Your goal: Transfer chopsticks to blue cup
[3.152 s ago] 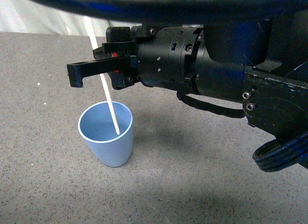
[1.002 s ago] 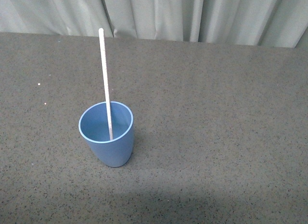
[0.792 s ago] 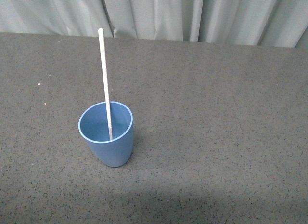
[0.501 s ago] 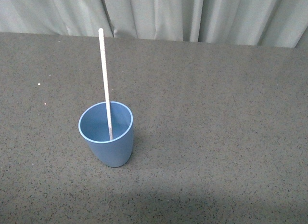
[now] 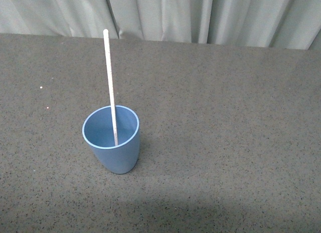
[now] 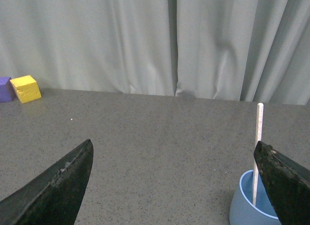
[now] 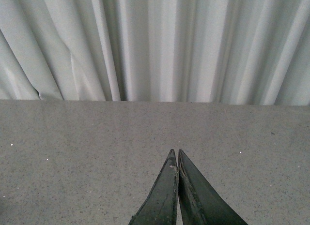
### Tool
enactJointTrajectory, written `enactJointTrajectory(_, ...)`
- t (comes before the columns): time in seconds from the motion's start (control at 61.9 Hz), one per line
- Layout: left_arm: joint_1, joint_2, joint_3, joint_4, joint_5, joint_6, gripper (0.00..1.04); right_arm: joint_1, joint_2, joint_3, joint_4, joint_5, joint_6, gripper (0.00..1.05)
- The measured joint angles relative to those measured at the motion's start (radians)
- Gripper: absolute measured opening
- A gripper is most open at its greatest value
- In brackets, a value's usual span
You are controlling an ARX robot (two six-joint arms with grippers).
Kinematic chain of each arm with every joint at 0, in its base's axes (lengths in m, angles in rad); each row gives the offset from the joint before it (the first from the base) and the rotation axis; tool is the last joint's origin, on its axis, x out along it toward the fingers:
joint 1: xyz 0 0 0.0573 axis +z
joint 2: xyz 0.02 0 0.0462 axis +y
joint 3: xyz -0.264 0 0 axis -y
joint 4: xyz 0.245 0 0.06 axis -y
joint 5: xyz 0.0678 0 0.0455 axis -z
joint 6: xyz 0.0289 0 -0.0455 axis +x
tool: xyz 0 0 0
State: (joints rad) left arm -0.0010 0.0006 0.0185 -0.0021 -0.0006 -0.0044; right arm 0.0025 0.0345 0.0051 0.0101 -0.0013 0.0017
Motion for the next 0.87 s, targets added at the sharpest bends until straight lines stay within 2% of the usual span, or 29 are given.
enactJointTrajectory(0.194, 0.0, 0.0, 0.0, 0.0, 0.0, 0.0, 0.98, 0.0, -0.029, 0.0, -0.008, 0.0, -0.001, 0.01)
enactJointTrajectory(0.388, 0.0, 0.0, 0.0, 0.0, 0.0, 0.0, 0.98, 0.0, -0.03, 0.0, -0.009, 0.0, -0.002, 0.34)
enactJointTrajectory(0.517, 0.0, 0.0, 0.0, 0.0, 0.0, 0.0, 0.98, 0.0, -0.03, 0.0, -0.008, 0.0, -0.002, 0.62)
enactJointTrajectory(0.647, 0.0, 0.0, 0.0, 0.0, 0.0, 0.0, 0.98, 0.0, -0.03, 0.0, -0.008, 0.0, -0.002, 0.84)
enactJointTrajectory(0.695, 0.0, 0.0, 0.0, 0.0, 0.0, 0.0, 0.98, 0.0, -0.03, 0.0, -0.008, 0.0, -0.002, 0.96)
enactJointTrajectory(0.873, 0.0, 0.0, 0.0, 0.0, 0.0, 0.0, 0.98, 0.0, -0.03, 0.0, -0.009, 0.0, -0.001, 0.95)
